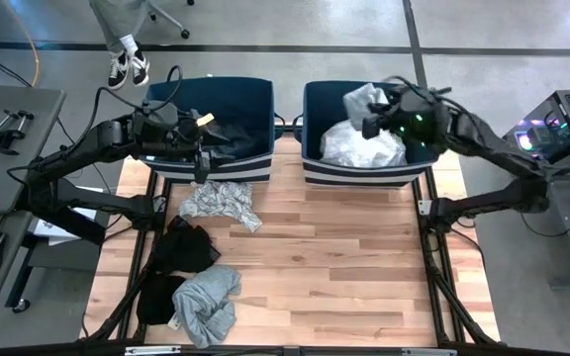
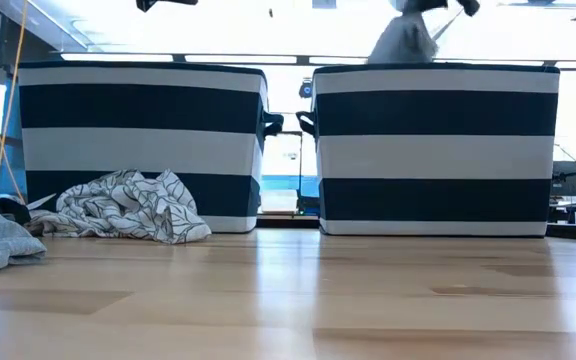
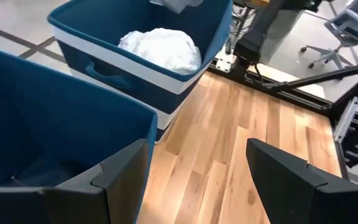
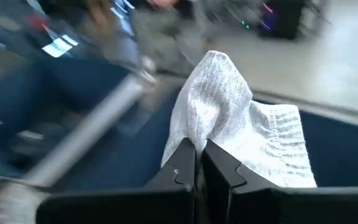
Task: Sort clothes
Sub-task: Put the gray underwear into the right blue laundry bin
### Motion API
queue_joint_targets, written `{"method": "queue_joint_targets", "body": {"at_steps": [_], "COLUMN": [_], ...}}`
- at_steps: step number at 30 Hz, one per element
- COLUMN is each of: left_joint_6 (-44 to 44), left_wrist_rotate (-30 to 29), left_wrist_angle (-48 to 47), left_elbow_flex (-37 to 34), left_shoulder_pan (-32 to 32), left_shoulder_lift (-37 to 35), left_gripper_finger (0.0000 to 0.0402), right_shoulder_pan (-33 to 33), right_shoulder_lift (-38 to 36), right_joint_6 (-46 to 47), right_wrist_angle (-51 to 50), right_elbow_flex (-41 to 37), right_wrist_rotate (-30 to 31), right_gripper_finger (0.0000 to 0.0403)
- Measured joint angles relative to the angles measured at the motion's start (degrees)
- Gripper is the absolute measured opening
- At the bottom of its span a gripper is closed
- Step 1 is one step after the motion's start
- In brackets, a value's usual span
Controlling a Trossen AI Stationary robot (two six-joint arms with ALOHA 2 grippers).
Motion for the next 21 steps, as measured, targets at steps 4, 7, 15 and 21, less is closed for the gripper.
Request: {"method": "queue_joint_targets", "body": {"at_steps": [4,7,15,21], "left_joint_6": [-1.39,-1.96,-5.51,-7.27], "left_wrist_rotate": [-0.92,-2.49,-6.08,-6.57], "left_wrist_angle": [0.01,0.06,0.03,-0.04], "left_elbow_flex": [0.0,0.0,0.0,0.0], "left_shoulder_pan": [0.0,0.0,0.0,0.0], "left_shoulder_lift": [0.17,0.23,0.25,0.25], "left_gripper_finger": [0.0254,0.0254,0.0254,0.0254], "right_shoulder_pan": [-9.88,-15.53,-22.93,-23.49], "right_shoulder_lift": [3.37,8.17,26.19,39.89], "right_joint_6": [-2.05,-6.08,-18.88,-25.37], "right_wrist_angle": [-7.43,-11.25,-13.89,-15.18], "right_elbow_flex": [-0.2,-0.2,-0.2,-0.04], "right_wrist_rotate": [-7.72,-12.06,-23.81,-26.38], "right_gripper_finger": [0.0001,0.0001,0.0001,0.0002]}}
